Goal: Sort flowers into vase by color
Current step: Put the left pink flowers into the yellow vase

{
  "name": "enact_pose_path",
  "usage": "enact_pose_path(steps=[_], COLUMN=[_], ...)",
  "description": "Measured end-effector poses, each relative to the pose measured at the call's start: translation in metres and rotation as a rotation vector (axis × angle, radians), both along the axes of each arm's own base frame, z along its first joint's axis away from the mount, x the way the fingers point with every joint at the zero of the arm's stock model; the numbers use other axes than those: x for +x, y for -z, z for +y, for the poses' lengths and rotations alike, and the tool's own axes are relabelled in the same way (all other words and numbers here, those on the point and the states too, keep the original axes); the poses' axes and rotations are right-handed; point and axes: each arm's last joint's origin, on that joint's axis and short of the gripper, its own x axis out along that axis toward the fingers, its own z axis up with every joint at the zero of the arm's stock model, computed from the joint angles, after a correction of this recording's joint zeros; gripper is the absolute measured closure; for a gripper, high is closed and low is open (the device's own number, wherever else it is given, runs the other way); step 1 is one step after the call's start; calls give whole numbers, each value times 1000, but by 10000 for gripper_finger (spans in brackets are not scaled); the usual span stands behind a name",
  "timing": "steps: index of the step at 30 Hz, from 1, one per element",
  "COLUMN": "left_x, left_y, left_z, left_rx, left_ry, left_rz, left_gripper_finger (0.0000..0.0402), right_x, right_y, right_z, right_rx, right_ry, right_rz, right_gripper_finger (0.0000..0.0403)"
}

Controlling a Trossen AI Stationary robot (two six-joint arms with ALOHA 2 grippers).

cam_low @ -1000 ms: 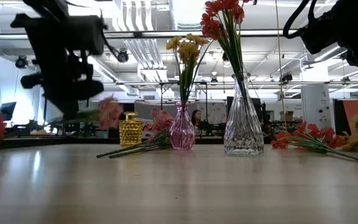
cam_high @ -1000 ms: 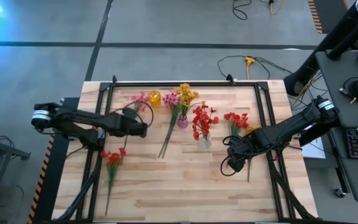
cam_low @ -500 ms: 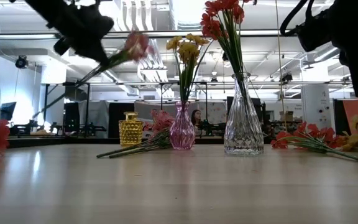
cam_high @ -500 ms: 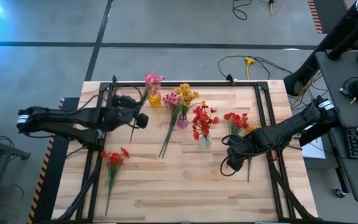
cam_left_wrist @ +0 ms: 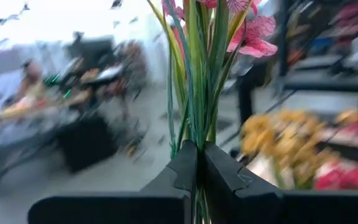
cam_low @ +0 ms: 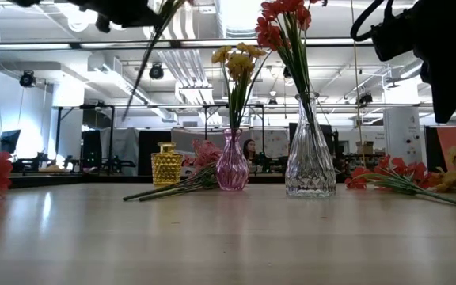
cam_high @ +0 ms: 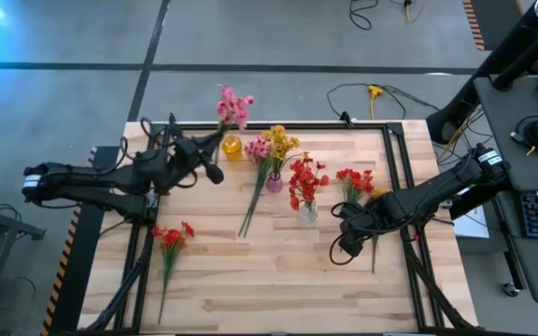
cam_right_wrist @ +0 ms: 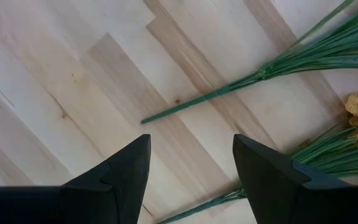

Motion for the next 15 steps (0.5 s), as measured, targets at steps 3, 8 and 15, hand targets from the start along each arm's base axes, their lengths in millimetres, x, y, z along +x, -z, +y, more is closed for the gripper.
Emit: enact_pose_path(steps=[3, 8, 15], left_x=[0, -1, 1], left_y=[1, 15, 41], left_z=[3, 16, 45], left_rx=[64, 146, 173], left_ry=[101, 152, 92], left_rz=[-74, -131, -199], left_gripper_finger=[401, 401, 401], right_x=[0, 1, 2], right_y=[0, 0, 0], right_z=[0, 1, 0], right_rx=[0, 3, -22], right_ry=[0, -10, -9], right_rz=[-2, -16, -29], right_gripper_finger=[181, 181, 181])
